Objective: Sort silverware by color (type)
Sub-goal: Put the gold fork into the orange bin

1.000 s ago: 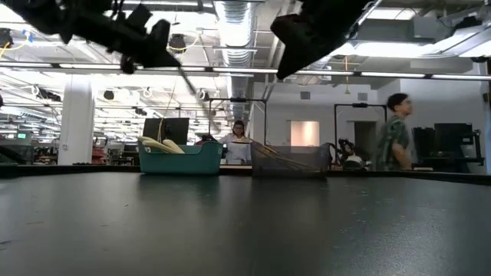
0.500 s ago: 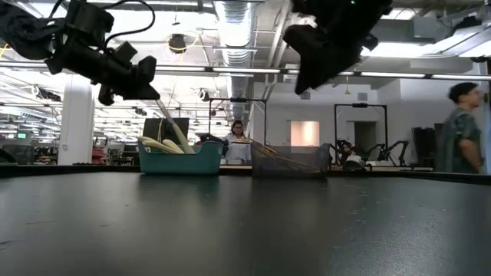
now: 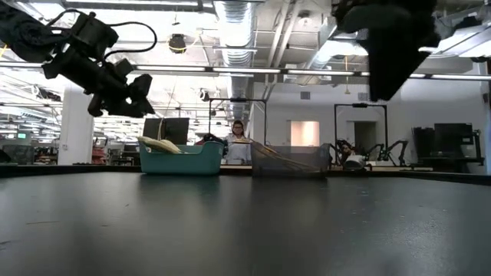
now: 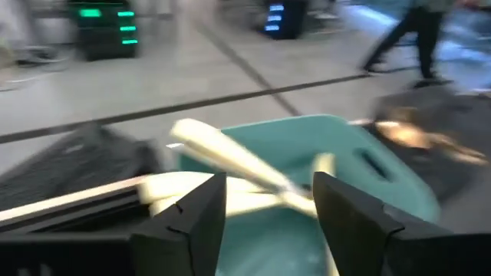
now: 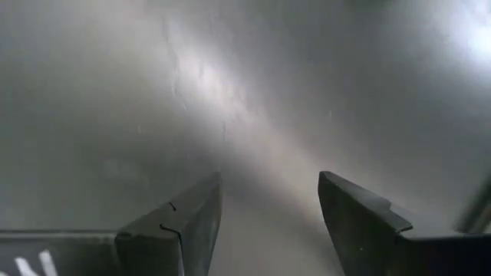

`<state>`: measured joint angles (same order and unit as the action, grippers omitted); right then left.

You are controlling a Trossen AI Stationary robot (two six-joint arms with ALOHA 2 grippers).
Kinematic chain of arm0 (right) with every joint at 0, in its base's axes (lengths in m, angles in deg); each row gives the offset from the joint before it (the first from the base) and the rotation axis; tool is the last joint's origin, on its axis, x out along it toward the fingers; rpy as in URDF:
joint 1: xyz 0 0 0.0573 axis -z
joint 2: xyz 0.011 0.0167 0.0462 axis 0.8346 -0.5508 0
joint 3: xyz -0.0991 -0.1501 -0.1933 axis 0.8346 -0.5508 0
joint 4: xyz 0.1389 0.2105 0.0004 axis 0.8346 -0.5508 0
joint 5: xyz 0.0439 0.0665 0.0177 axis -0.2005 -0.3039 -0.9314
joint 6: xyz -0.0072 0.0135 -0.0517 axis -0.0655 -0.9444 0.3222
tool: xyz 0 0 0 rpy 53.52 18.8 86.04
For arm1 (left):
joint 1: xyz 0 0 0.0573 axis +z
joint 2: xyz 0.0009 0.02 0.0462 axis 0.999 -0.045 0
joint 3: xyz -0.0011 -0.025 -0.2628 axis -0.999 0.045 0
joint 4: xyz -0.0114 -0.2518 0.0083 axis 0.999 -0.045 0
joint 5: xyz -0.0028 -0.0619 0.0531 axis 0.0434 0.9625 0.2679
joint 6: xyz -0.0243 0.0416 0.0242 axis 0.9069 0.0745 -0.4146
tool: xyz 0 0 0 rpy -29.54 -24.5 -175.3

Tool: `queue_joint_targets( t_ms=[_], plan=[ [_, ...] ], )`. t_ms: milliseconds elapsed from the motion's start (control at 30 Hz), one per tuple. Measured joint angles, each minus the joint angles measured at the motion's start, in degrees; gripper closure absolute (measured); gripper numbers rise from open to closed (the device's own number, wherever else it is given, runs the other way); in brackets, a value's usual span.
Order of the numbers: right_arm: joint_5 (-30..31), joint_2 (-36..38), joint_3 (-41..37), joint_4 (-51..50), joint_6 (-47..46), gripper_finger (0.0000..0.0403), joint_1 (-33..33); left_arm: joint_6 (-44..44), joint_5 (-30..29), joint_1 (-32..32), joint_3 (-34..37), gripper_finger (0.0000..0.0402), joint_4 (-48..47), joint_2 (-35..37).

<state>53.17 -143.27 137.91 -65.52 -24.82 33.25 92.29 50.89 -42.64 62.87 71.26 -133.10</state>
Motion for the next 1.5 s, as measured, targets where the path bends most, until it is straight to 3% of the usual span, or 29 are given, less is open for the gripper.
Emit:
queue_joint_targets(
  t_ms=[267, 467, 600, 767, 1067, 1200, 1500],
  plan=[
    [-15.78, -0.11, -3.02, -0.89, -2.58, 0.0174, -4.77, -2.11, 17.41, -4.12, -0.02, 0.0206, 4.89, 6.47],
    [-28.26, -1.7, -6.93, 3.25, -7.02, 0.0198, -9.26, -2.4, 20.91, -10.02, -0.02, 0.0217, 4.34, 14.93],
    [-32.48, -1.74, -9.69, 9.8, -10.21, 0.0212, -12.64, -2.46, 22.75, -13.59, -0.02, 0.0225, 2.35, 19.89],
    [-35.67, -1.74, -12.59, 16.48, -13.23, 0.0222, -17.05, -8.17, 20.46, -18.24, -0.02, 0.0228, 1.41, 21.68],
    [-34.94, -2.44, -13.0, 17.22, -18.97, 0.024, -23.68, -12.75, 16.67, -21.47, -0.02, 0.0229, -0.25, 21.16],
    [-35.66, -4.74, -13.0, 17.11, -17.2, 0.0243, -25.14, -15.87, 9.9, -22.36, -0.02, 0.0229, -1.6, 21.1],
    [-42.08, -11.18, -12.81, 18.16, -10.65, 0.0249, -24.76, -16.67, 10.65, -25.02, -0.02, 0.0229, -2.76, 19.27]
  ],
)
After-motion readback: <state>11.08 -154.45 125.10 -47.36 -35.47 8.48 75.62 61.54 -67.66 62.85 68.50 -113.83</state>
